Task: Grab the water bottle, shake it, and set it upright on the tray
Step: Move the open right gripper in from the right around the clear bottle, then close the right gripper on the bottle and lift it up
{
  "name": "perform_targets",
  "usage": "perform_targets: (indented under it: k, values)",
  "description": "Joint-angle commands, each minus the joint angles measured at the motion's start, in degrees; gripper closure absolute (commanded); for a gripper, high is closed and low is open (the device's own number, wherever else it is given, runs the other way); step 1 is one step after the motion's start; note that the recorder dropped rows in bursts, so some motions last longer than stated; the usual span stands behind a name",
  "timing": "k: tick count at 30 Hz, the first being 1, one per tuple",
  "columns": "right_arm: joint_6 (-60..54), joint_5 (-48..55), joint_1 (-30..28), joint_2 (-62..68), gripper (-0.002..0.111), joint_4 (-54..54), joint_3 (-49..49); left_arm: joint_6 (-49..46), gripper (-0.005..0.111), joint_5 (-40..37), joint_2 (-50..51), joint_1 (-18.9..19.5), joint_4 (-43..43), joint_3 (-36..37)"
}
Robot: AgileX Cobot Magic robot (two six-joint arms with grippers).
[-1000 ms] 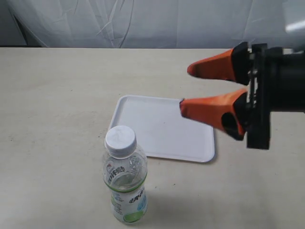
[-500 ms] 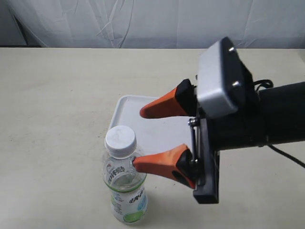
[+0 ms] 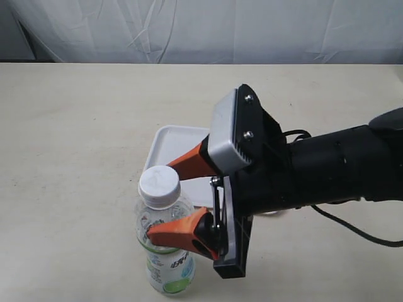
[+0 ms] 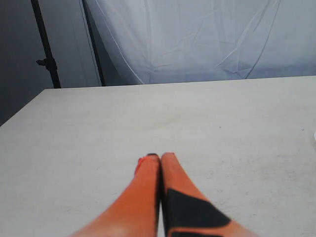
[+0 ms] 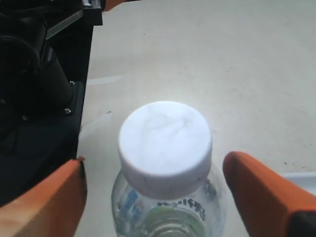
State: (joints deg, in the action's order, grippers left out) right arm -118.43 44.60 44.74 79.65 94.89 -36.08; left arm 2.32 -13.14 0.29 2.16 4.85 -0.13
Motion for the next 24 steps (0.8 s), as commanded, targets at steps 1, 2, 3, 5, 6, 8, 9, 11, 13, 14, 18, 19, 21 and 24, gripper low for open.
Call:
perform_targets:
  k: [1,2,3,5,6,8,9,11,13,14,18,19,21,24]
  values:
    - [-2.4,2.1,0.0,2.5,0.032,4.5,-0.3,0.2,0.107,0.3,-0.3,0.0,0.2,0.1]
    - [-2.4,2.4,0.0,3.0,0.032,4.5,-0.3,0.2,0.107,0.3,-0.3,0.0,0.2,0.1]
    - [-2.4,2.4,0.0,3.6,0.032,4.5,-0.3,0.2,0.107,0.3,-0.3,0.0,0.2,0.1]
    - [-2.4,2.4,0.0,4.7,0.032,4.5,-0.3,0.2,0.107,0.3,-0.3,0.0,0.2,0.1]
    - [-2.4,2.4,0.0,5.3,0.032,4.7,-0.3,0.2,0.107,0.3,-0.3,0.0,0.2,0.1]
    - [-2.4,3.0,0.0,6.2,0.032,4.9,-0.3,0.2,0.107,0.3,-0.3,0.0,0.2,0.1]
    - [-2.4,3.2,0.0,6.6,0.032,5.1,-0.3,0.2,0.107,0.3,-0.3,0.0,0.2,0.1]
    - [-2.4,3.4,0.0,7.3,0.033,5.1,-0.3,0.2,0.107,0.3,-0.3,0.0,0.2,0.1]
    - [-2.4,3.5,0.0,7.9,0.035,5.1,-0.3,0.2,0.107,0.3,-0.3,0.0,0.2,0.1]
    - [-2.4,3.5,0.0,8.1,0.036,5.1,-0.3,0.2,0.107,0.3,-0.3,0.0,0.2,0.1]
    - [-2.4,3.8,0.0,9.1,0.037,5.1,-0.3,0.2,0.107,0.3,-0.3,0.0,0.2,0.1]
    - [-2.4,3.8,0.3,9.3,0.037,5.1,-0.3,0.2,0.107,0.3,-0.3,0.0,0.2,0.1]
    - [-2.4,2.5,1.3,9.8,0.037,5.1,-0.3,0.2,0.107,0.3,-0.3,0.0,0.2,0.1]
    - [-2.4,0.3,3.1,10.5,0.037,5.1,-0.3,0.2,0.107,0.3,-0.3,0.0,0.2,0.1]
